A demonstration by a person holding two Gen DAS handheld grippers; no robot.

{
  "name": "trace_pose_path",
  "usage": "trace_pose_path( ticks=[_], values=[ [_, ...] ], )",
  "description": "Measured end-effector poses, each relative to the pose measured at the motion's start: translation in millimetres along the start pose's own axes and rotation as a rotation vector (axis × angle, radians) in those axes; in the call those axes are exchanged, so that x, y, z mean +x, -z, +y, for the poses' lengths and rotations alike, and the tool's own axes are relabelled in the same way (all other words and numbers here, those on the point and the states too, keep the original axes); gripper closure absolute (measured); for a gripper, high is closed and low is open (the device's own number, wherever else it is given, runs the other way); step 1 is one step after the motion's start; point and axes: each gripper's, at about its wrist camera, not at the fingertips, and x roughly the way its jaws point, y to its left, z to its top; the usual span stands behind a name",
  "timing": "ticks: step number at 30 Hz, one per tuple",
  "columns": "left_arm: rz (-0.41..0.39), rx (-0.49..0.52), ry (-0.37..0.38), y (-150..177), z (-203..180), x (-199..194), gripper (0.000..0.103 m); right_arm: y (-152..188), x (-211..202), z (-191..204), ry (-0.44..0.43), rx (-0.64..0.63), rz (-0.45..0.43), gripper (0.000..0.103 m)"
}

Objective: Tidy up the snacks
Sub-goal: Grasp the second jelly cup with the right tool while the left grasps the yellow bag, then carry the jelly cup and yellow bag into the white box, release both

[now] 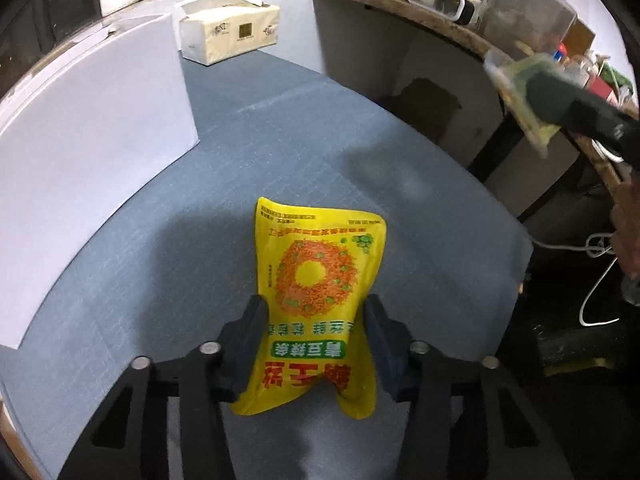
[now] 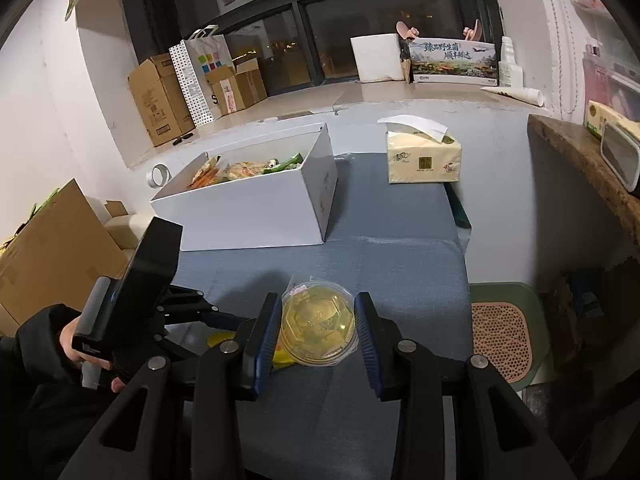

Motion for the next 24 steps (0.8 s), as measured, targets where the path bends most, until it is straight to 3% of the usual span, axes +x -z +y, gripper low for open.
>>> trace_pose_path(
  ticks=[3,5,9,14,15,18,19,20,22,24],
  values=[
    [-0.054,-0.008,-0.005,1.6,1.6,-23.3,0.077,0.2,3.9,4.2,-0.005,-0.003,0.003,0.062],
    [-0.058,-0.008,-0.04,2.4,8.2,-32.7,0.078,-1.3,5.7,6.4,-0.009,-0.008,0.001,0.062],
    [-0.056,-0.053,-0.039,11.1,18.7,-36.9,0.083,-4.9,11.8,12.3,-0.016,-0.019,-0.001,0.062],
    [-0.116,-0.098,-0.049,19.0,28.0,-59.4,0.089,-8.9,13.6,21.9,-0.022,-0.04,-0.007,0.062],
    [-0.127,-0.09,-0.059,19.3,24.7,-61.8,0.098,-9.5,13.7,23.5,-0.022,-0.045,-0.008,0.062],
    [-0.127,-0.1,-0.062,22.8,28.9,-66.9,0.099,-10.9,15.4,26.6,-0.032,-0.047,-0.011,0.062],
    [-0.113,-0.102,-0.065,23.7,30.6,-64.3,0.096,-10.9,17.3,27.4,-0.034,-0.046,-0.007,0.062],
    [-0.103,-0.11,-0.077,24.1,32.1,-61.7,0.085,-10.8,19.6,28.9,-0.032,-0.047,-0.003,0.062],
    [-0.075,-0.129,-0.105,23.2,36.7,-52.4,0.023,-10.4,23.0,30.8,-0.038,-0.047,0.004,0.062],
    [-0.077,-0.12,-0.16,24.7,33.4,-51.4,0.0,-9.8,23.8,33.5,-0.042,-0.052,0.005,0.062]
  ],
)
